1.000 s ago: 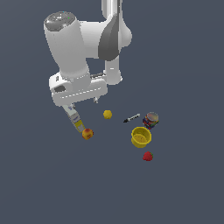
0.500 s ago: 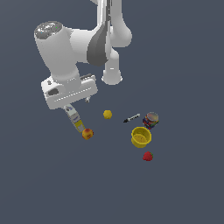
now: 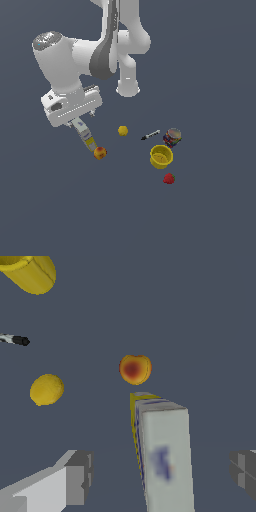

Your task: Pick up a designated object from a clutter of objects.

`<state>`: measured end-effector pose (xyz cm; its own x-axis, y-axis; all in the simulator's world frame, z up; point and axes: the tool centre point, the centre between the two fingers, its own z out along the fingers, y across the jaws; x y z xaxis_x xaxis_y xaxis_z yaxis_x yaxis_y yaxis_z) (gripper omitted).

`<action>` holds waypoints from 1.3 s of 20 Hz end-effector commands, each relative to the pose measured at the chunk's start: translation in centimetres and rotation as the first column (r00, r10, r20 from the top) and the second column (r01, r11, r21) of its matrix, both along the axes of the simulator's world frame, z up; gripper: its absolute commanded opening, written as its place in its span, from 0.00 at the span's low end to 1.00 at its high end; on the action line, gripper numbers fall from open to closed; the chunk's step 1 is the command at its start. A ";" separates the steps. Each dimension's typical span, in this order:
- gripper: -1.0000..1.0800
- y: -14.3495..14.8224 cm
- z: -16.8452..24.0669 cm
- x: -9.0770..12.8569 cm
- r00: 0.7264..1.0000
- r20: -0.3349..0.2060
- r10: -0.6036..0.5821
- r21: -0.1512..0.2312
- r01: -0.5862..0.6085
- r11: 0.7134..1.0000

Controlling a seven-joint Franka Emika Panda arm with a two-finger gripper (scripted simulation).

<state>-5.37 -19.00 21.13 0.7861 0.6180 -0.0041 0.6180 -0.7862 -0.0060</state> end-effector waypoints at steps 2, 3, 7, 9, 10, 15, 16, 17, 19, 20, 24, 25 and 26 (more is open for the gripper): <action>0.96 -0.8 -0.4 -0.4 0.999 0.003 0.037 -0.001 -0.037 0.999; 0.96 -1.0 -0.5 -0.5 0.999 0.004 0.045 -0.001 -0.045 0.999; 0.96 -1.5 -0.8 -0.8 0.998 0.006 0.068 -0.002 -0.068 0.998; 0.96 -1.7 -0.9 -0.9 0.997 0.007 0.075 -0.002 -0.075 0.997; 0.96 -1.7 -0.9 -0.9 0.997 0.007 0.077 -0.002 -0.077 0.997; 0.96 -1.7 -1.0 -0.9 0.997 0.007 0.075 -0.002 -0.075 0.997; 0.96 -1.7 -1.2 -0.9 0.997 0.007 0.075 -0.002 -0.075 0.997; 0.96 -1.7 -1.3 -1.0 0.997 0.007 0.075 -0.002 -0.075 0.997; 0.96 -1.7 -1.9 -1.0 0.997 0.007 0.075 -0.002 -0.075 0.997; 0.96 -1.7 -2.3 -1.0 0.997 0.006 0.076 -0.002 -0.076 0.997; 0.96 -1.8 -4.1 -1.1 0.997 0.006 0.076 -0.003 -0.076 0.997; 0.96 -1.7 -4.5 -1.1 0.997 0.006 0.077 -0.003 -0.077 0.997; 0.96 -1.7 -4.9 -1.1 0.997 0.006 0.077 -0.003 -0.077 0.997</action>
<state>-6.44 -20.74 16.85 0.7364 0.6765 -0.0010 0.6765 -0.7364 -0.0001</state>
